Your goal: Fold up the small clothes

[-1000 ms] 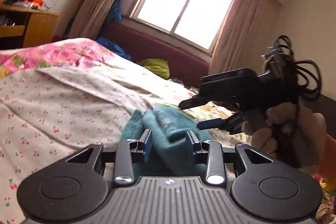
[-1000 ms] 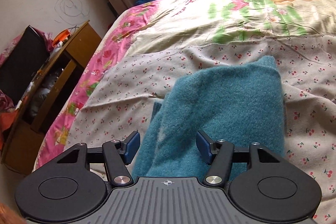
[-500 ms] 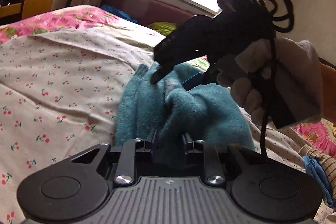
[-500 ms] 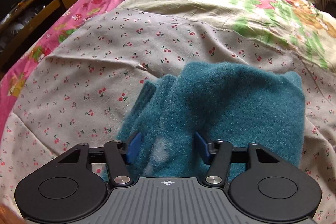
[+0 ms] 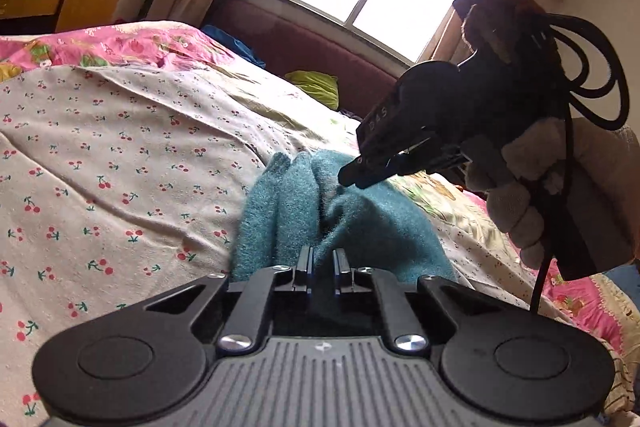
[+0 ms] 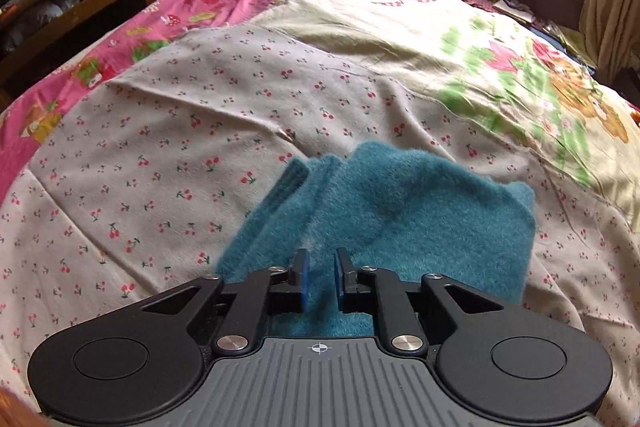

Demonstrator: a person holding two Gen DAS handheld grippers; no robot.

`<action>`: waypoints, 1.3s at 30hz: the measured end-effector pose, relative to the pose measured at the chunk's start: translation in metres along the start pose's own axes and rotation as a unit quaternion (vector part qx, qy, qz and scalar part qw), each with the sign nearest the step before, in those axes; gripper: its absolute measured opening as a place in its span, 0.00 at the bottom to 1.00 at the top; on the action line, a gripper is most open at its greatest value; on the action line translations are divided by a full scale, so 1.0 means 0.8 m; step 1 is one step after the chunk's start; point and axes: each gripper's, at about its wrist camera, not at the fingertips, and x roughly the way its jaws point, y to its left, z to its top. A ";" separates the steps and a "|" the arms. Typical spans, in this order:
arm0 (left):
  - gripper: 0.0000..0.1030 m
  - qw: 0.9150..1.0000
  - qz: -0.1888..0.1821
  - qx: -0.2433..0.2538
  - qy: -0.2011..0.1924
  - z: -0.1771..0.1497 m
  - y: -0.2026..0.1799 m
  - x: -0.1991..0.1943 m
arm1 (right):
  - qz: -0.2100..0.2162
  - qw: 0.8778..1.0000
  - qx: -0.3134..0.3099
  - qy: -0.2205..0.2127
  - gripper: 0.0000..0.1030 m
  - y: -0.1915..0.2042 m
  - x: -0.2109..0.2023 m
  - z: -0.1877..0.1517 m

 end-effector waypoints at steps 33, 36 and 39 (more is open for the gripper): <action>0.19 0.998 0.005 0.059 -0.036 -0.003 -0.023 -0.013 | -0.042 0.999 -0.012 -0.010 0.17 -0.007 -0.006 0.003; 0.12 0.998 0.024 0.026 -0.050 0.004 -0.007 -0.028 | -0.013 1.000 0.007 -0.025 0.17 0.002 -0.018 0.015; 0.12 0.998 0.052 -0.031 -0.037 0.007 0.027 -0.029 | -0.013 1.000 0.014 -0.018 0.17 0.017 0.005 0.012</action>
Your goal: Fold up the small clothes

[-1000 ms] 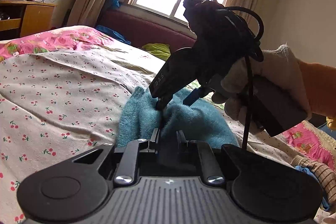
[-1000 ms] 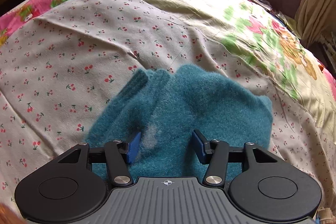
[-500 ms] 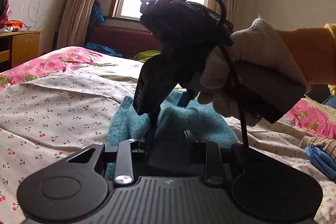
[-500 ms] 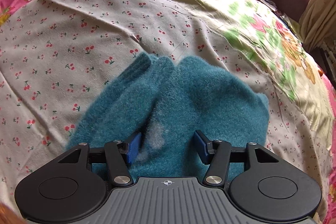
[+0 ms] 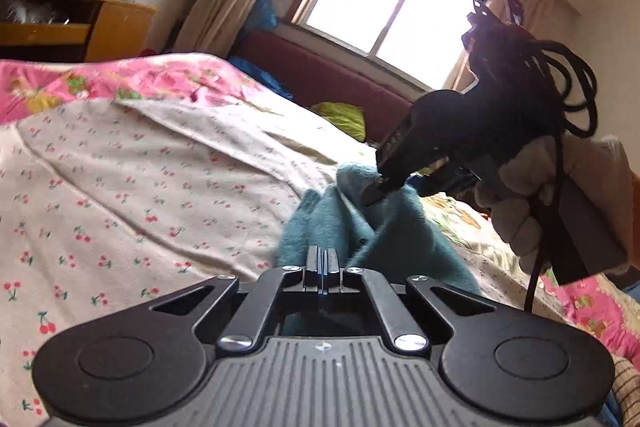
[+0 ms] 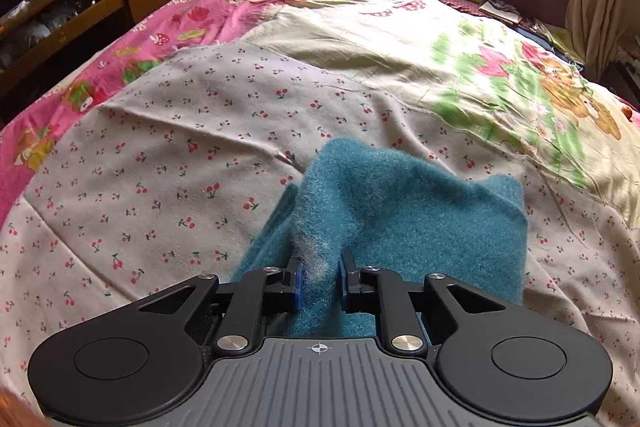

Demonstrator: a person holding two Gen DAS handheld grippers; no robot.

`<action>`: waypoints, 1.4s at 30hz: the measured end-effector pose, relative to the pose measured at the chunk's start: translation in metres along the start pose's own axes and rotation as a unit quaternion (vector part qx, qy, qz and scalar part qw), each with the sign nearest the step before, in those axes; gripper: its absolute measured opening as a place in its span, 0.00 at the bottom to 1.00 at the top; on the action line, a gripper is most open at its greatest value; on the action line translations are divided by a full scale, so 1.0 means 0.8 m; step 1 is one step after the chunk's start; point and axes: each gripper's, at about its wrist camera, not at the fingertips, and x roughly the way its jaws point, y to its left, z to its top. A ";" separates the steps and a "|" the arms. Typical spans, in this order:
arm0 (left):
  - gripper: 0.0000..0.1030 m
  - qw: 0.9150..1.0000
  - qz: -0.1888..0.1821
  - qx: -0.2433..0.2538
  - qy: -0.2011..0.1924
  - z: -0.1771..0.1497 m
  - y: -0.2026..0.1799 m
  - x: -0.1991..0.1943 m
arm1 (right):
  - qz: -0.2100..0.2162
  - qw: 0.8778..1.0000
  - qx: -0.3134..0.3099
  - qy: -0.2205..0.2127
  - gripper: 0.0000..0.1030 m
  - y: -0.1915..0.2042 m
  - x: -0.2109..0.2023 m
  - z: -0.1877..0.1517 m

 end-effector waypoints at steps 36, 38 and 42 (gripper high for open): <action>0.19 0.989 0.103 0.081 0.075 -0.030 -0.012 0.079 | 0.122 0.991 -0.015 -0.060 0.28 -0.018 0.009 -0.059; 0.19 0.988 0.109 0.085 0.075 -0.031 -0.014 0.080 | 0.130 0.988 -0.024 -0.073 0.30 -0.010 0.022 -0.063; 0.19 0.984 0.130 0.088 0.081 -0.030 -0.016 0.090 | 0.136 0.987 -0.007 -0.081 0.31 0.010 0.056 -0.065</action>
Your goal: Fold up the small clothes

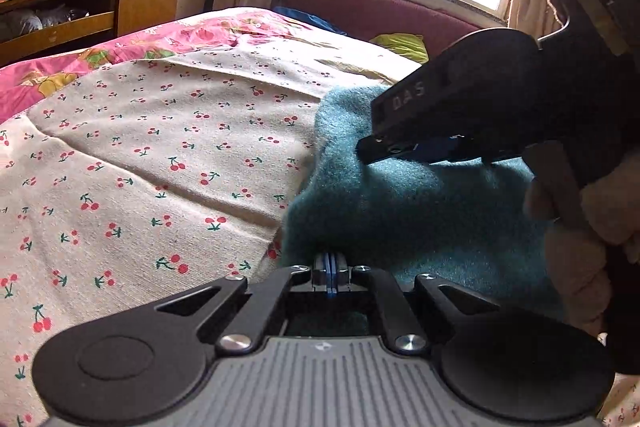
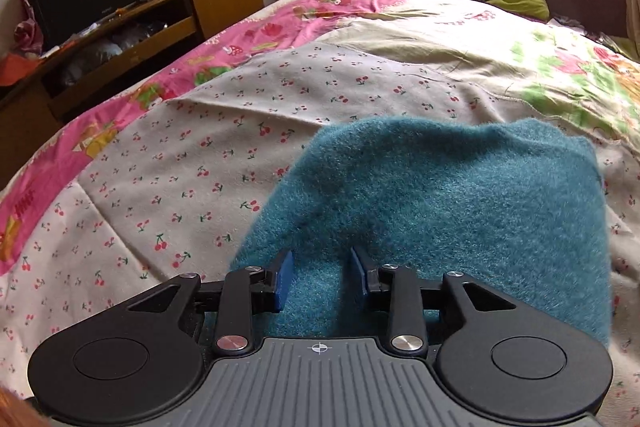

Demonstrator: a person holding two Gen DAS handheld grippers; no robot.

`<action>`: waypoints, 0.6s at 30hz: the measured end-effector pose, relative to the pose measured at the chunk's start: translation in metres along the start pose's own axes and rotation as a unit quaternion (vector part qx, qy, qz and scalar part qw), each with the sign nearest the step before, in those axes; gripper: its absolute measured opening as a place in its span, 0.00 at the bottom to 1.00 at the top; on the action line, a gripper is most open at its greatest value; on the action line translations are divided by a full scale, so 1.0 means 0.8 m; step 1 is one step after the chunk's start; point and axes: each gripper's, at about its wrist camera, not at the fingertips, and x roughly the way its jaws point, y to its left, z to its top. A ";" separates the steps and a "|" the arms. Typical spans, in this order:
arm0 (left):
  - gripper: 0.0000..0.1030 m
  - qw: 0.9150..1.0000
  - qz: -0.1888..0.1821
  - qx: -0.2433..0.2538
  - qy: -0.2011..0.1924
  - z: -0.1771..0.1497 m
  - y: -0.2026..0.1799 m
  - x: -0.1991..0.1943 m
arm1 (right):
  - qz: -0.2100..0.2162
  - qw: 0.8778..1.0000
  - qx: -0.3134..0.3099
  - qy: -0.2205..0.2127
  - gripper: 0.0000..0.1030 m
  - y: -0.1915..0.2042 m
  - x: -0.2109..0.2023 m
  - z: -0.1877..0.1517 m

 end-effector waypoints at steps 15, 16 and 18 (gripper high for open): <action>0.18 0.998 0.022 0.059 -0.016 0.028 -0.031 -0.040 | -0.009 0.992 0.090 -0.093 0.32 -0.097 -0.174 -0.077; 0.18 0.997 0.023 0.065 -0.026 0.032 -0.036 -0.045 | -0.009 0.991 0.098 -0.087 0.32 -0.102 -0.177 -0.090; 0.18 0.996 0.019 0.074 -0.040 0.040 -0.044 -0.050 | -0.009 0.991 0.112 -0.073 0.32 -0.108 -0.175 -0.113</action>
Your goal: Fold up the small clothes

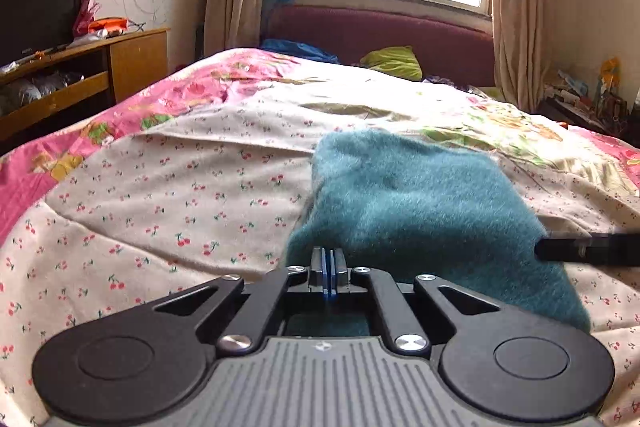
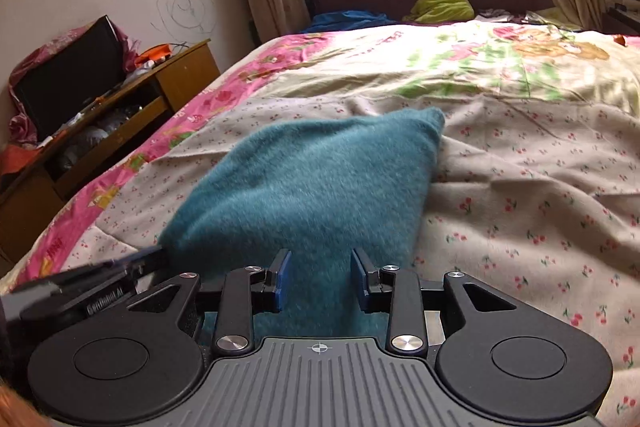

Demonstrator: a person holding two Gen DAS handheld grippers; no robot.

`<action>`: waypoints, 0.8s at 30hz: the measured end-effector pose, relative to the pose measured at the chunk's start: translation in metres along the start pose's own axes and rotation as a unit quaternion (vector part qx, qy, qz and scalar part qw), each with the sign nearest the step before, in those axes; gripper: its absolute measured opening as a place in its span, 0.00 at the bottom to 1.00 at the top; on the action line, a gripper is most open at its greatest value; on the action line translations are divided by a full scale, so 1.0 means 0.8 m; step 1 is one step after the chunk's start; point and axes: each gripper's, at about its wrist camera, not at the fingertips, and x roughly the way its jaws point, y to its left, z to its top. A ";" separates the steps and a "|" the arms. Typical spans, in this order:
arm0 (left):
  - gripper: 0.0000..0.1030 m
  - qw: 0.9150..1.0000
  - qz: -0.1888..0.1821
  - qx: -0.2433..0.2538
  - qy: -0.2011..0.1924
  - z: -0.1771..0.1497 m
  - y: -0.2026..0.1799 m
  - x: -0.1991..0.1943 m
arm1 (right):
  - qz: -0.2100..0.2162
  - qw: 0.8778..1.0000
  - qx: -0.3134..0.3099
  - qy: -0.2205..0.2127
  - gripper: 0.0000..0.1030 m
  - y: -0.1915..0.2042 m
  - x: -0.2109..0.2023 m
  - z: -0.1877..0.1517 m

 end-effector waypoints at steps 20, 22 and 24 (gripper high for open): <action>0.18 0.994 -0.008 0.099 0.034 0.028 -0.048 0.031 | -0.047 0.999 -0.007 0.008 0.32 0.006 -0.008 -0.027; 0.18 0.993 -0.010 0.109 0.043 0.023 -0.053 0.031 | -0.048 0.999 -0.002 0.023 0.32 0.005 0.006 -0.034; 0.18 0.990 -0.008 0.121 0.066 0.015 -0.055 0.042 | -0.057 0.998 -0.007 0.033 0.32 0.006 0.018 -0.037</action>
